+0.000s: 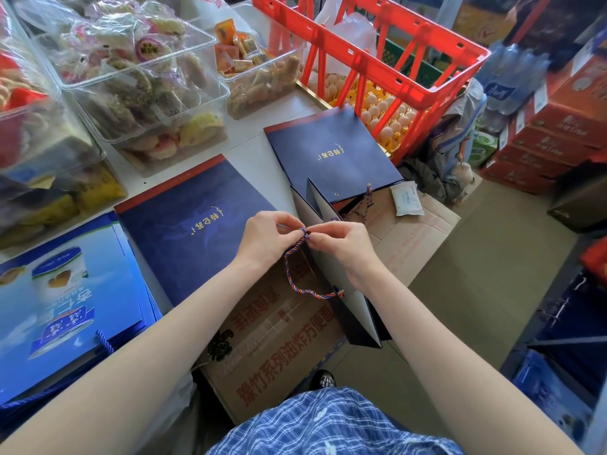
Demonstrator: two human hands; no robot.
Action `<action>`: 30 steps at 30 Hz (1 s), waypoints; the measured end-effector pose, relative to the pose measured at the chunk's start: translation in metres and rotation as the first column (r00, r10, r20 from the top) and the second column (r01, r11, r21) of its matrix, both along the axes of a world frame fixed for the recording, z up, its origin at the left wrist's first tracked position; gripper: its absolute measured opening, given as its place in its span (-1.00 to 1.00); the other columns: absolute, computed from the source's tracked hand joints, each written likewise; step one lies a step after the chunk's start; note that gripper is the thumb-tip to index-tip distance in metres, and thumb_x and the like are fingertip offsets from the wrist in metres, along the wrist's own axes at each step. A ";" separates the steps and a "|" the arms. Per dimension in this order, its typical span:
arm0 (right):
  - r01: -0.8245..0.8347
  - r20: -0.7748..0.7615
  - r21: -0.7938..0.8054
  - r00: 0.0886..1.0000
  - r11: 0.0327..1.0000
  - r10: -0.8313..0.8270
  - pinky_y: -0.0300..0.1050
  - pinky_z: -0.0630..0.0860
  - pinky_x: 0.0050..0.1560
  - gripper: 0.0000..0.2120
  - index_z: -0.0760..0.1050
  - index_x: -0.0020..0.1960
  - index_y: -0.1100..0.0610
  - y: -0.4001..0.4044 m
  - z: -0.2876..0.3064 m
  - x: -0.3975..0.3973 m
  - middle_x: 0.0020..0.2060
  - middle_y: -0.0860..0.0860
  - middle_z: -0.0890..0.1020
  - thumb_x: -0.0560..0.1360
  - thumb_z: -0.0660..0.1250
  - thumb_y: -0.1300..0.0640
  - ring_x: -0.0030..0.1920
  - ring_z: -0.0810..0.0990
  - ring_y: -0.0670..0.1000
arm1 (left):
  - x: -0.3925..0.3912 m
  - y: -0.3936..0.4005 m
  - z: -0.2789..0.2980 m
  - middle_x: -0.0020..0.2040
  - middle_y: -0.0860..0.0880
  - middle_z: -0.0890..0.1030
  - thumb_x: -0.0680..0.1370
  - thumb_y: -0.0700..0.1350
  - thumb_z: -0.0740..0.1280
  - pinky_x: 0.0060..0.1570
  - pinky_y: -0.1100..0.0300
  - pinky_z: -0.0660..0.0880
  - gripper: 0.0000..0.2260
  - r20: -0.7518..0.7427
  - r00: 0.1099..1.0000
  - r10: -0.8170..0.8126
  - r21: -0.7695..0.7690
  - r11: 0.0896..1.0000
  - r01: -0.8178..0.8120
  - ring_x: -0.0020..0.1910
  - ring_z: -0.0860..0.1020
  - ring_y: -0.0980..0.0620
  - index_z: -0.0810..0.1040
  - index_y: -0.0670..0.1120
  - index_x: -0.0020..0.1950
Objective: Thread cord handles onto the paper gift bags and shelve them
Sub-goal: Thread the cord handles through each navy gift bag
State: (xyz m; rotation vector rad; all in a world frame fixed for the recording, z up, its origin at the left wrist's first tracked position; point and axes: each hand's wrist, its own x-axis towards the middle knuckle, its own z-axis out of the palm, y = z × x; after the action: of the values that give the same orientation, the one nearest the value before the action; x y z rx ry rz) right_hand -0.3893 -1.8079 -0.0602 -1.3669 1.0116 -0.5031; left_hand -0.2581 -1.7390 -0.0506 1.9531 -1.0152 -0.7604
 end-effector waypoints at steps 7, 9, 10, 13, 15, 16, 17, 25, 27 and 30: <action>-0.068 -0.092 -0.067 0.994 0.995 0.062 -0.10 0.59 0.04 -0.84 0.63 -0.14 0.14 -0.007 0.004 0.006 -0.22 0.07 0.65 0.46 0.35 0.36 -0.13 0.63 0.01 | 0.000 -0.002 -0.001 -0.24 -0.05 0.66 0.43 -0.22 0.43 -0.10 0.25 0.54 -0.94 -0.068 0.998 0.013 -0.001 1.000 -0.013 -0.23 0.63 0.05 0.66 -0.07 -0.17; -0.074 -0.109 -0.083 0.992 0.994 0.065 -0.06 0.59 0.04 -0.83 0.63 -0.16 0.13 -0.008 0.002 0.007 -0.21 0.08 0.65 0.46 0.35 0.36 -0.14 0.63 0.02 | 0.001 -0.002 -0.002 -0.24 -0.10 0.67 0.42 -0.24 0.44 -0.09 0.19 0.58 -0.94 -0.122 0.992 0.039 0.013 0.999 -0.037 -0.26 0.64 0.03 0.65 -0.09 -0.17; -0.072 -0.111 -0.085 0.992 0.994 0.063 -0.04 0.59 0.05 -0.81 0.63 -0.19 0.11 -0.008 0.001 0.007 -0.21 0.08 0.65 0.46 0.35 0.36 -0.14 0.63 0.02 | 0.002 -0.003 -0.003 -0.25 -0.11 0.67 0.42 -0.25 0.44 -0.10 0.19 0.58 -0.94 -0.141 0.989 0.046 0.024 0.999 -0.043 -0.29 0.64 0.04 0.65 -0.10 -0.17; -0.069 -0.115 -0.093 0.992 0.993 0.058 -0.02 0.59 0.07 -0.76 0.63 -0.23 0.05 -0.009 0.000 0.009 -0.21 0.08 0.65 0.45 0.35 0.37 -0.14 0.64 0.03 | 0.005 -0.004 -0.002 -0.25 -0.11 0.66 0.42 -0.27 0.43 -0.13 0.21 0.57 -0.93 -0.193 0.980 0.044 0.059 0.998 -0.033 -0.29 0.62 0.04 0.64 -0.12 -0.16; -0.093 -0.129 -0.100 0.988 0.991 0.079 -0.09 0.58 0.04 -0.77 0.63 -0.21 0.08 -0.009 0.000 0.008 -0.22 0.08 0.65 0.45 0.33 0.38 -0.17 0.62 0.00 | 0.010 -0.004 -0.002 -0.23 -0.10 0.65 0.43 -0.27 0.43 -0.10 0.22 0.57 -0.93 -0.201 0.980 -0.009 0.085 0.996 0.027 -0.25 0.63 0.03 0.63 -0.12 -0.14; -0.114 -0.144 -0.101 0.985 0.988 0.099 -0.14 0.58 0.01 -0.78 0.63 -0.20 0.11 -0.010 0.002 0.008 -0.22 0.09 0.64 0.46 0.32 0.38 -0.19 0.61 -0.02 | 0.012 -0.005 -0.002 -0.22 -0.10 0.66 0.44 -0.27 0.42 -0.09 0.23 0.58 -0.94 -0.211 0.976 -0.047 0.098 0.993 0.069 -0.25 0.63 0.04 0.63 -0.14 -0.13; -0.133 -0.153 -0.094 0.981 0.987 0.117 -0.21 0.56 -0.04 -0.79 0.63 -0.18 0.14 -0.010 0.004 0.007 -0.22 0.10 0.63 0.46 0.30 0.39 -0.21 0.59 -0.04 | 0.014 -0.005 -0.001 -0.23 -0.10 0.66 0.45 -0.26 0.42 -0.10 0.26 0.58 -0.95 -0.209 0.974 -0.090 0.107 0.988 0.114 -0.27 0.64 0.07 0.63 -0.15 -0.12; -0.037 -0.033 0.033 0.999 0.999 0.038 -0.37 0.53 -0.26 -0.87 0.59 -0.01 0.36 -0.011 0.005 0.004 -0.27 0.09 0.62 0.47 0.33 0.39 -0.34 0.61 -0.14 | 0.023 -0.009 0.004 -0.28 0.04 0.65 0.46 -0.20 0.41 -0.10 0.32 0.54 -0.97 -0.032 0.931 -0.363 0.083 0.928 0.364 -0.28 0.63 0.14 0.61 -0.07 -0.14; 0.002 -0.018 0.046 1.000 0.999 -0.001 -0.34 0.56 -0.23 -0.86 0.58 0.00 0.38 -0.011 0.003 0.003 -0.25 0.12 0.63 0.46 0.35 0.38 -0.31 0.62 -0.07 | 0.022 -0.011 0.003 -0.29 0.00 0.65 0.48 -0.21 0.40 -0.09 0.30 0.55 -0.94 -0.061 0.928 -0.367 0.069 0.926 0.371 -0.30 0.63 0.15 0.60 -0.06 -0.17; -0.081 -0.044 0.032 0.996 0.996 0.083 -0.34 0.55 -0.18 -0.85 0.60 0.02 0.31 -0.015 0.003 -0.001 -0.21 0.10 0.65 0.47 0.33 0.37 -0.22 0.63 -0.08 | 0.019 -0.013 0.000 -0.26 -0.10 0.66 0.49 -0.22 0.39 -0.09 0.23 0.58 -0.91 -0.182 0.924 -0.336 0.045 0.936 0.349 -0.27 0.64 0.07 0.60 -0.06 -0.19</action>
State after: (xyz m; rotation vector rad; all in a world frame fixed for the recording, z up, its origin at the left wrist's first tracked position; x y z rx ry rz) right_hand -0.3898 -1.8232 -0.0569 -1.3918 0.9919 -0.3955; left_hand -0.2395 -1.7518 -0.0502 1.7559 -1.2535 -1.1571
